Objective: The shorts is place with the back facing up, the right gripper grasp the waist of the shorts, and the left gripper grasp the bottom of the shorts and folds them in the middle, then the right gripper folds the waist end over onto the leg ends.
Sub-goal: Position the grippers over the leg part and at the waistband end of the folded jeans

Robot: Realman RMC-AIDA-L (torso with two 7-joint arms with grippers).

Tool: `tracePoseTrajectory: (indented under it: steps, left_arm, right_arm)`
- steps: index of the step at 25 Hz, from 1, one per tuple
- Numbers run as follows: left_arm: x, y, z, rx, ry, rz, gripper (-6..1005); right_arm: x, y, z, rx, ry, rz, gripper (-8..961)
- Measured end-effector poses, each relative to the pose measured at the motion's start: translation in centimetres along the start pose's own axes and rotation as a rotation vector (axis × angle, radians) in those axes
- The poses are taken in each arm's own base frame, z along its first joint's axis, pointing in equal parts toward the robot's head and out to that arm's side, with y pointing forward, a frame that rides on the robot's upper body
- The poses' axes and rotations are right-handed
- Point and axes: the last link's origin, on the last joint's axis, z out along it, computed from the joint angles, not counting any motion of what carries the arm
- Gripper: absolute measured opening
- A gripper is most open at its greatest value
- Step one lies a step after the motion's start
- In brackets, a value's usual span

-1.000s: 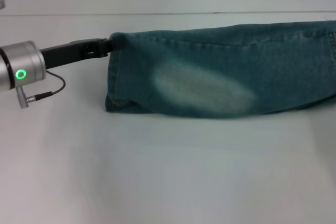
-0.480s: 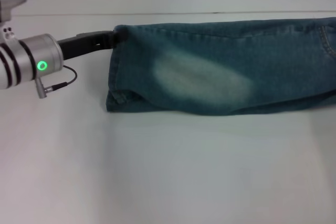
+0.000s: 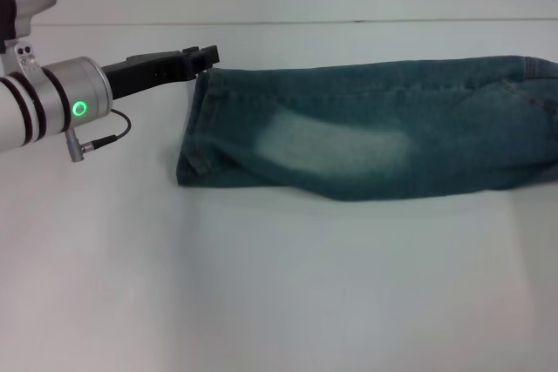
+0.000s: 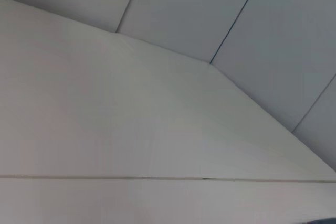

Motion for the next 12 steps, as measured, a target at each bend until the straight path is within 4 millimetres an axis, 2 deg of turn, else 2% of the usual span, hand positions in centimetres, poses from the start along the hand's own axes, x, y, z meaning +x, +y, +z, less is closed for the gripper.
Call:
tracePoseTrajectory:
  steps: [4, 9, 12]
  left_arm:
    - [0.0, 0.5, -1.4, -0.063, 0.004, 0.025, 356]
    - [-1.0, 1.7, -2.8, -0.173, 0.022, 0.027, 464]
    - [-1.7, 1.9, -3.0, -0.197, 0.011, 0.016, 528]
  right_arm:
    - [-1.3, -0.7, -2.3, -0.054, -0.029, -0.036, 388]
    - [-2.5, -1.9, -6.0, -0.091, 0.012, -0.166, 542]
    - [-2.8, -2.8, -7.3, -0.070, 0.089, -0.249, 668]
